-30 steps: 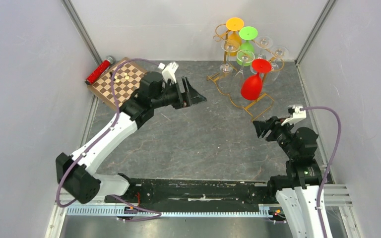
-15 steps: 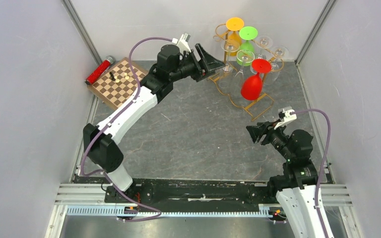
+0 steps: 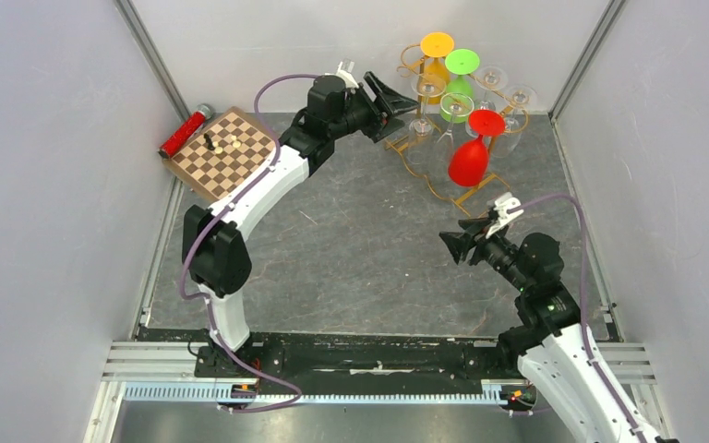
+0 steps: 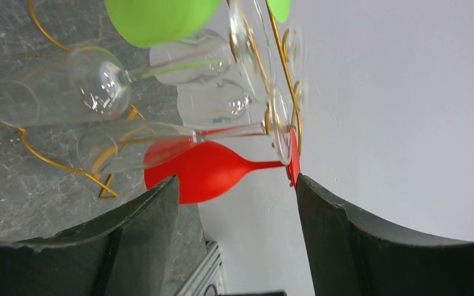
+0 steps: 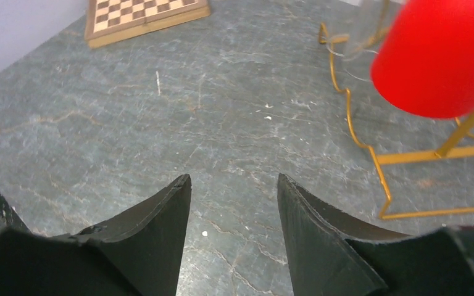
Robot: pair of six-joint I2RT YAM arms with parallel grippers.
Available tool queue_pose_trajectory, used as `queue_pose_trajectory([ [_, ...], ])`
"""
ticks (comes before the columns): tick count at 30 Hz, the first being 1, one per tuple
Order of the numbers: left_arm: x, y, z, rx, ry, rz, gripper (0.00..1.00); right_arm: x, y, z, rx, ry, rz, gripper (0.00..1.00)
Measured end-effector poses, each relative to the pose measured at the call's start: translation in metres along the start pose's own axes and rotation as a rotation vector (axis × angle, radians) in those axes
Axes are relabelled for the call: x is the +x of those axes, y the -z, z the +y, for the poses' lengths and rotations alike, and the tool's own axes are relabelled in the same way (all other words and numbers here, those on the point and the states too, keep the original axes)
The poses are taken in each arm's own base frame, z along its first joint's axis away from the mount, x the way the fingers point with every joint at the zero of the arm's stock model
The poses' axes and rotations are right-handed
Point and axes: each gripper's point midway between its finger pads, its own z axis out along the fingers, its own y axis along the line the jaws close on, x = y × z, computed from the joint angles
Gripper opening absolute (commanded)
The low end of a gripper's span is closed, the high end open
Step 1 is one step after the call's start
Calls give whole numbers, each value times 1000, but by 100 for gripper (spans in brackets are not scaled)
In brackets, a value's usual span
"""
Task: Take the wine glass off the wine glass rack
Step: Pick up the wine glass from the wine rack.
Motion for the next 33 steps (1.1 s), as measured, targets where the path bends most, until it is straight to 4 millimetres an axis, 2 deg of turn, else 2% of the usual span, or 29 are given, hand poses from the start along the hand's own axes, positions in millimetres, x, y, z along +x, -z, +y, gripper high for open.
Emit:
queue_pose_trajectory([
  [8, -35, -15, 11, 5, 67, -55, 68, 0, -5, 55, -192, 202, -21, 52],
  [16, -53, -30, -5, 59, 100, -73, 59, 10, -1, 99, -313, 390, -47, 48],
  [23, -58, -42, -7, 77, 114, -67, 58, 16, -1, 102, -292, 462, -37, 48],
  [33, -58, -52, 3, 50, 129, -55, 54, 14, -2, 99, -261, 470, -44, 48],
])
